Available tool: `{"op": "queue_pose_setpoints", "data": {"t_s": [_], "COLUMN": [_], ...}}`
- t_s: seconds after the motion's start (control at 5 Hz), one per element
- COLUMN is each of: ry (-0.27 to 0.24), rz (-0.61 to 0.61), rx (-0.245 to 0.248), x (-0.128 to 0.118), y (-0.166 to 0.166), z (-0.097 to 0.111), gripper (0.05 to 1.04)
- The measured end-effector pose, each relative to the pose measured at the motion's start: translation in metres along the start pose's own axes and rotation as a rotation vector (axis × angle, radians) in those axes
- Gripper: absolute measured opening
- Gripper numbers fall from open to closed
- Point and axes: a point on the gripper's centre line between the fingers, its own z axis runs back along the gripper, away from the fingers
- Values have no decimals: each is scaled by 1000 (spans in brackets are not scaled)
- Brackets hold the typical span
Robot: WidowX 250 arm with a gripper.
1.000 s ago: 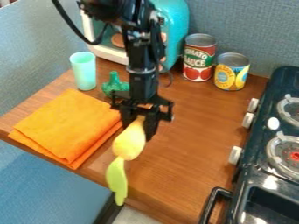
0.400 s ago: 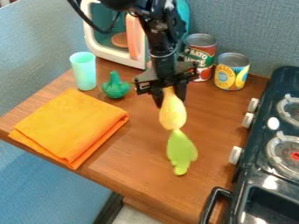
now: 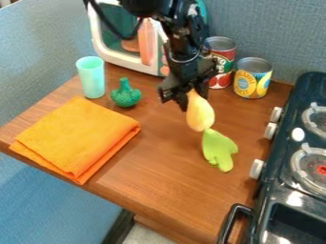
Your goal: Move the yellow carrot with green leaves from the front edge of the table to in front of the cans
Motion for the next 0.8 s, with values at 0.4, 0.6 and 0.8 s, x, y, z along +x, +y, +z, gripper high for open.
{"op": "queue_pose_setpoints", "data": {"t_s": [0.4,0.6,0.8], "ry": [-13,-11,21], "rz": [123,156,161], "rx": [-31,-27,-26], "x": [12,14,18], "y": [-22,-25,-20], "z": [-27,-38,-46], "gripper": [494,494,566]}}
